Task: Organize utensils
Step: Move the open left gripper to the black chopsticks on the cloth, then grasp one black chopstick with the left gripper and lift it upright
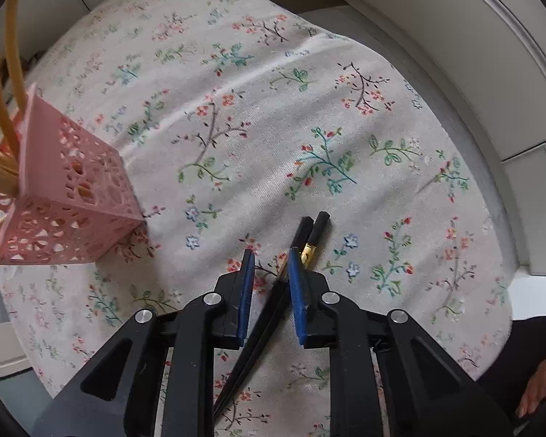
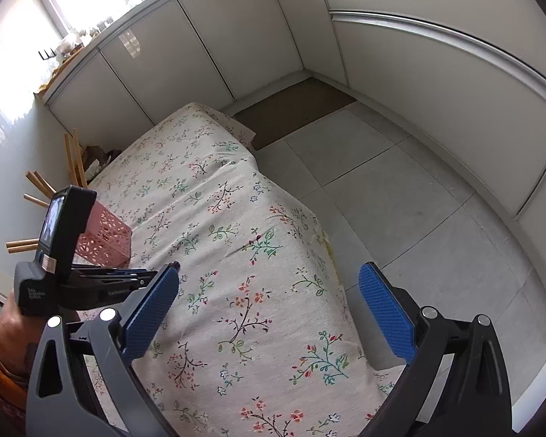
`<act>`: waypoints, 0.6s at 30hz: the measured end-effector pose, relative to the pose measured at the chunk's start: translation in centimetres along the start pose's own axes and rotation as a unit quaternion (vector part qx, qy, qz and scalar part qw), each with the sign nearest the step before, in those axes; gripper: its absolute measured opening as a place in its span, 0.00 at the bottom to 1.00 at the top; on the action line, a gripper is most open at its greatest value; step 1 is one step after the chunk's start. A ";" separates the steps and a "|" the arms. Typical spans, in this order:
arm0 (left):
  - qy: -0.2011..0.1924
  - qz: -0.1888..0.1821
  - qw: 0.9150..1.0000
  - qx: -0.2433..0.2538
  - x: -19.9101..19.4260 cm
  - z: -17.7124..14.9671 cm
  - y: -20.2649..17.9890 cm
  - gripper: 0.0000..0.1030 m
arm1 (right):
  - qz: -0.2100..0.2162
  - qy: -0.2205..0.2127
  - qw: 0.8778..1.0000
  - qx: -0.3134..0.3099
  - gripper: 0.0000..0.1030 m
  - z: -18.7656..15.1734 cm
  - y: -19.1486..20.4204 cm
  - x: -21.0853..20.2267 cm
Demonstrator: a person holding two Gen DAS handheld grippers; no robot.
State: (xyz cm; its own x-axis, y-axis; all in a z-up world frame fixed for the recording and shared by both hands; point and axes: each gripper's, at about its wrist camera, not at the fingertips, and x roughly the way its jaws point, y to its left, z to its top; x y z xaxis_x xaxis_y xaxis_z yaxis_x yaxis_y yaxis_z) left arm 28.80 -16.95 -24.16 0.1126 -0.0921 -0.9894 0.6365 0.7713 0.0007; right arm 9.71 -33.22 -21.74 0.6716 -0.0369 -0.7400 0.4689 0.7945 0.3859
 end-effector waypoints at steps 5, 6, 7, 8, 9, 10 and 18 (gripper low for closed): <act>0.009 -0.006 1.000 0.007 0.9 -0.5 0.3 0.17 | -0.004 0.002 1.000 0.007 0.94 0.1 -0.2 0.3; 0.005 -0.010 1.000 -0.001 1.0 -0.8 0.6 0.17 | -0.004 0.005 1.000 0.006 0.94 0.1 -0.1 0.4; -0.001 -0.013 1.000 -0.008 0.8 -1.3 0.9 0.17 | -0.005 0.007 1.000 0.002 0.94 0.1 0.0 0.5; -0.012 -0.014 1.000 -0.016 0.8 -1.7 1.2 0.14 | -0.006 0.010 1.000 -0.002 0.94 0.0 0.3 0.7; -0.023 -0.014 0.999 -0.024 0.7 -2.3 1.4 0.12 | -0.007 0.014 1.000 -0.006 0.94 -0.1 0.6 0.9; -0.034 -0.018 0.999 -0.034 0.6 -2.8 1.7 0.12 | -0.008 0.026 1.000 -0.011 0.94 -0.2 1.1 1.4; -0.168 -0.049 0.977 -0.121 -3.1 -11.3 4.0 0.06 | -0.027 0.116 0.993 -0.012 0.90 -0.8 6.5 5.9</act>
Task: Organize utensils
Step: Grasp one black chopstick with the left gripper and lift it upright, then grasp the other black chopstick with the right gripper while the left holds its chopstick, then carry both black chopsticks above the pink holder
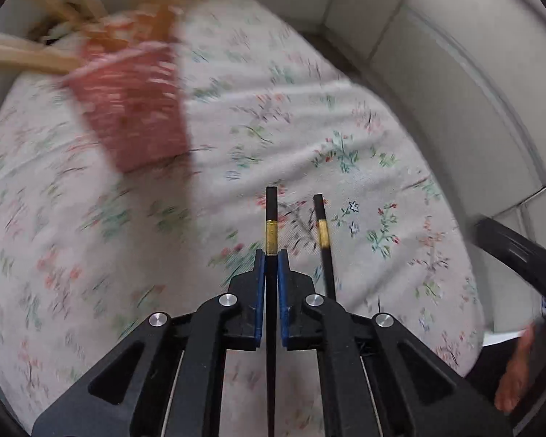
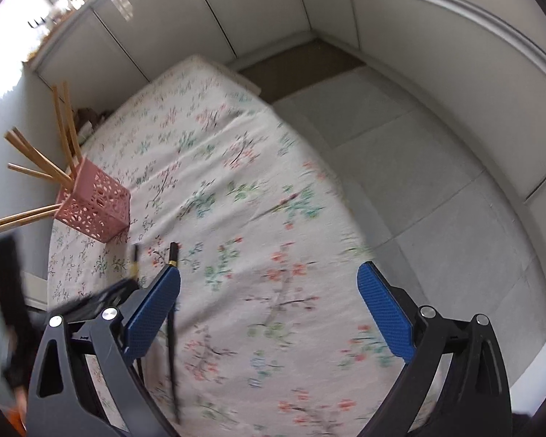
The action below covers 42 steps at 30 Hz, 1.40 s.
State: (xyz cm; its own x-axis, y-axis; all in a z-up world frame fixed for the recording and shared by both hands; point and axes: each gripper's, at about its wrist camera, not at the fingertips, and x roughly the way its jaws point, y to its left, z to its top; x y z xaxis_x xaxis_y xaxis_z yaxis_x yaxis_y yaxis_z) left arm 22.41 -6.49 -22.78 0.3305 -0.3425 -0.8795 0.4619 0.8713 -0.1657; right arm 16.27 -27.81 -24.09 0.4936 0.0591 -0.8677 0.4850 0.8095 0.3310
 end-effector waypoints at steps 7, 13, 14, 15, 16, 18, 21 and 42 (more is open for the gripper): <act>-0.097 0.017 0.995 -0.007 -8.2 -3.1 2.1 0.06 | -0.077 0.060 0.992 -0.086 0.62 0.0 8.3 6.2; -0.143 0.007 0.989 -0.027 -13.2 -4.4 2.8 0.06 | -0.115 0.047 0.986 -0.114 0.38 -1.4 10.7 7.6; -0.146 0.004 0.989 -0.030 -13.5 -4.5 3.0 0.06 | -0.108 0.044 0.985 -0.128 0.18 -1.7 10.9 7.5; -0.148 0.001 0.988 -0.033 -13.8 -4.5 3.2 0.06 | -0.101 0.046 0.984 -0.137 0.10 -2.0 10.9 7.4; -0.151 -0.002 0.988 -0.037 -14.0 -4.4 3.5 0.06 | -0.089 0.050 0.986 -0.133 0.09 -2.1 10.7 7.2; -0.156 -0.006 0.987 -0.045 -14.3 -4.3 3.7 0.06 | -0.059 0.058 0.989 -0.119 0.07 -2.3 9.8 6.6; -0.170 -0.013 0.984 -0.059 -14.8 -4.5 3.9 0.06 | -0.008 0.020 0.993 -0.119 0.07 -2.9 8.9 4.2; -0.319 -0.003 0.946 -0.051 -26.1 1.7 0.9 0.06 | 0.168 -0.269 0.935 -0.156 0.07 -1.1 9.3 -19.4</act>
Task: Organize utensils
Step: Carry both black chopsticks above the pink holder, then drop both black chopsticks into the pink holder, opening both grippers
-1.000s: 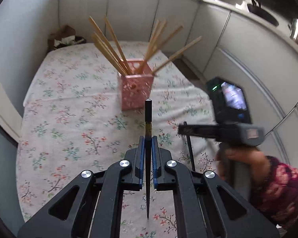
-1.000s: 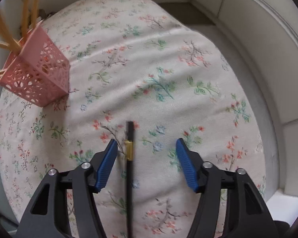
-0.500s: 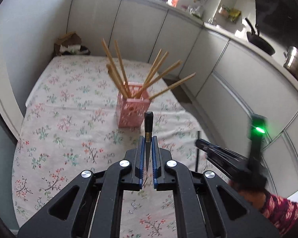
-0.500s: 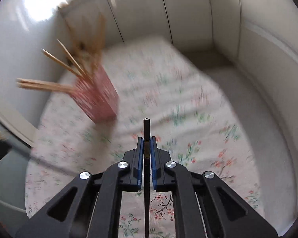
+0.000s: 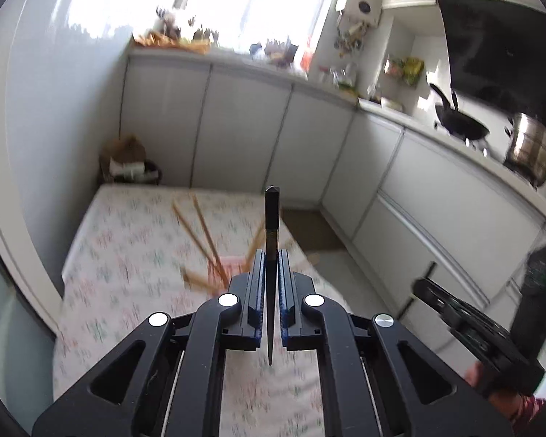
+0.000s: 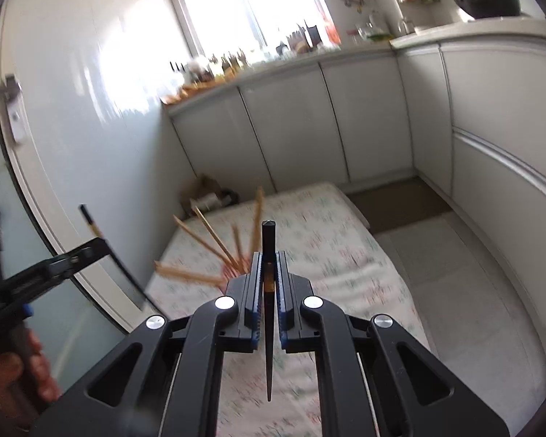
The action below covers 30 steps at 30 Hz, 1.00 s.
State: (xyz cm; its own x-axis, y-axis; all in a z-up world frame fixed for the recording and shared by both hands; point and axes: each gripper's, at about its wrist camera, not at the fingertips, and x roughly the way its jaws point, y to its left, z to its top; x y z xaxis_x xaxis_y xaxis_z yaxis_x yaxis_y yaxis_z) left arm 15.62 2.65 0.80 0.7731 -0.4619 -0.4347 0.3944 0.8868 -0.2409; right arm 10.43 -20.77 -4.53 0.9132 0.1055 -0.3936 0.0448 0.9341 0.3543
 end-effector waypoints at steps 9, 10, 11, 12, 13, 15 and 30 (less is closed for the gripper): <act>-0.063 0.071 0.995 0.003 5.8 3.9 0.8 0.06 | 0.017 -0.052 0.998 -0.017 0.07 3.5 0.3 0.5; -0.063 0.078 0.995 0.004 6.5 3.8 0.8 0.06 | 0.016 -0.051 0.998 -0.019 0.07 3.4 0.2 1.1; -0.064 0.087 0.994 0.004 8.0 3.2 1.0 0.06 | 0.015 -0.049 0.999 -0.019 0.07 3.2 0.0 1.6; -0.063 0.088 0.994 0.003 9.3 2.7 1.3 0.07 | 0.015 -0.047 0.999 -0.017 0.07 3.0 -0.2 2.0; -0.055 0.095 0.994 0.007 10.4 2.2 1.5 0.09 | 0.014 -0.039 0.999 -0.014 0.07 2.7 -0.3 2.6; -0.022 0.111 0.994 0.010 12.6 0.5 2.2 0.11 | 0.016 -0.029 0.999 -0.007 0.07 2.4 -0.6 3.5; -0.113 0.095 0.988 -0.051 2.5 2.8 3.9 0.33 | 0.057 -0.135 0.989 -0.017 0.07 6.9 5.2 5.0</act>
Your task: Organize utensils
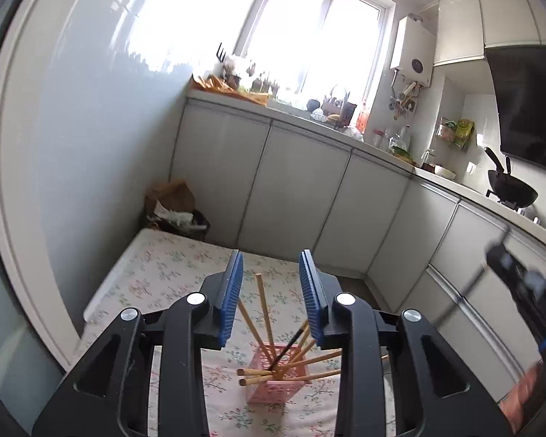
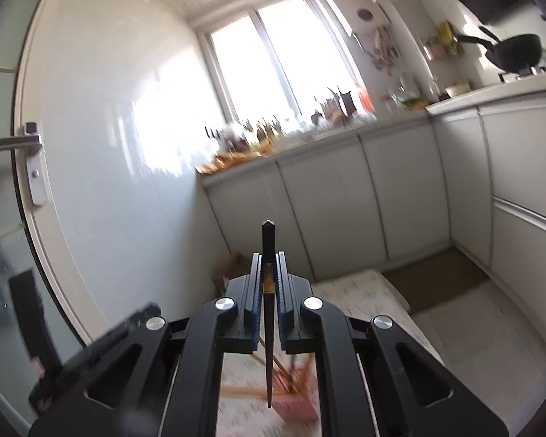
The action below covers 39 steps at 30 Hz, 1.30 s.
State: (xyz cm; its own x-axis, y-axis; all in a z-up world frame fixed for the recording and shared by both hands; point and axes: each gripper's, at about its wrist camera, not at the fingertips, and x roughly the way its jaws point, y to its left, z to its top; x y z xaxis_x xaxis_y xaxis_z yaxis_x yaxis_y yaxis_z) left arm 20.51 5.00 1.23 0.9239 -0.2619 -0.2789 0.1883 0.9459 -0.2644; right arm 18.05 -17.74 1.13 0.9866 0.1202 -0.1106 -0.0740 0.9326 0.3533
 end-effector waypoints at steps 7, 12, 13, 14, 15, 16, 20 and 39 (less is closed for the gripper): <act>-0.008 0.014 1.000 -0.004 -0.5 0.2 1.3 0.37 | -0.018 -0.011 0.999 -0.031 0.08 -4.1 0.6 6.9; -0.030 0.038 0.999 -0.010 -1.5 0.4 2.5 0.64 | -0.026 0.000 0.999 -0.047 0.33 -5.9 0.3 8.8; -0.040 0.045 0.998 -0.010 -1.8 0.4 2.6 0.71 | -0.025 -0.006 0.998 -0.050 0.33 -5.6 0.4 8.4; -0.052 0.054 0.997 -0.010 -2.3 0.5 2.6 0.78 | -0.025 -0.009 0.998 -0.050 0.33 -5.2 0.3 8.0; -0.058 0.058 0.997 -0.009 -2.5 0.5 2.5 0.86 | -0.027 -0.010 0.998 -0.051 0.33 -4.9 0.4 7.5; -0.060 0.062 0.996 -0.008 -2.6 0.6 2.5 0.90 | -0.031 -0.011 0.998 -0.052 0.33 -4.5 0.4 7.0; -0.065 0.083 0.994 0.002 -3.4 0.7 1.6 0.93 | -0.054 -0.024 0.997 -0.058 0.41 -3.8 0.4 3.9; -0.096 0.201 0.972 0.076 -11.9 -3.6 -8.2 0.93 | -0.196 0.024 0.979 -0.048 0.94 -3.7 -1.8 -9.1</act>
State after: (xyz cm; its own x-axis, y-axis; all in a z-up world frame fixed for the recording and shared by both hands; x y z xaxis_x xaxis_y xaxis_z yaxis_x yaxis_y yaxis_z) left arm 6.77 -0.28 3.40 0.9752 0.1622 -0.1503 -0.1678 0.9855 -0.0255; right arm 8.71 -19.27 -1.94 0.9339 -0.2401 -0.2650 0.2939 0.9374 0.1865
